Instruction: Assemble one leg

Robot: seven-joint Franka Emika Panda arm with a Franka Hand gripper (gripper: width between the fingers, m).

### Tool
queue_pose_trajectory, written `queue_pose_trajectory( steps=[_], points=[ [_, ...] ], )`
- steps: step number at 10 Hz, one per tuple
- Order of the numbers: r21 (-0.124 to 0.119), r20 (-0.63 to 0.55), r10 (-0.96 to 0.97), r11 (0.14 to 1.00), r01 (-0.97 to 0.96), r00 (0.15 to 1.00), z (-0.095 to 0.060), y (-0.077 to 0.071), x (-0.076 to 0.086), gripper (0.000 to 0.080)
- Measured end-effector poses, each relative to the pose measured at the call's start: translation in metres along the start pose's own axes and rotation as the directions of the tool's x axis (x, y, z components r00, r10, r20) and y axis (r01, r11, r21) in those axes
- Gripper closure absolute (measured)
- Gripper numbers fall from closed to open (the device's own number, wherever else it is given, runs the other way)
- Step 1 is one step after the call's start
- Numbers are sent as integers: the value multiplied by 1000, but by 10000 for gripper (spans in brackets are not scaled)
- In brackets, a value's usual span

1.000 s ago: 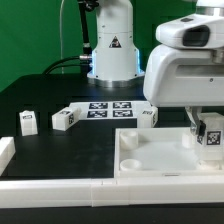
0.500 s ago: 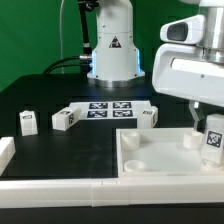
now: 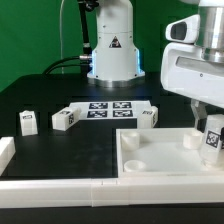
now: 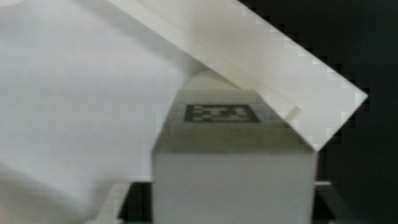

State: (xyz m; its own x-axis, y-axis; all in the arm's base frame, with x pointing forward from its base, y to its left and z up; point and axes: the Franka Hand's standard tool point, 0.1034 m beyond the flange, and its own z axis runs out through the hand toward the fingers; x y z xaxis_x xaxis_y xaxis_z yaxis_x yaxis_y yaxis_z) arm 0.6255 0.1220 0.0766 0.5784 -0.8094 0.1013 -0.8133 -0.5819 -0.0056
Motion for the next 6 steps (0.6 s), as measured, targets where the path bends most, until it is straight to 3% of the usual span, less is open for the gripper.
queue_pose_trajectory(
  steps=[1,2,3,6],
  points=[
    [0,0,-28,1000,28,1000,0,0,0,379],
    [0,0,-29,1000,29,1000,0,0,0,237],
    [0,1,-40,999,40,999,0,0,-1,167],
    [-2,-2,-420,907,420,907,0,0,0,151]
  ],
)
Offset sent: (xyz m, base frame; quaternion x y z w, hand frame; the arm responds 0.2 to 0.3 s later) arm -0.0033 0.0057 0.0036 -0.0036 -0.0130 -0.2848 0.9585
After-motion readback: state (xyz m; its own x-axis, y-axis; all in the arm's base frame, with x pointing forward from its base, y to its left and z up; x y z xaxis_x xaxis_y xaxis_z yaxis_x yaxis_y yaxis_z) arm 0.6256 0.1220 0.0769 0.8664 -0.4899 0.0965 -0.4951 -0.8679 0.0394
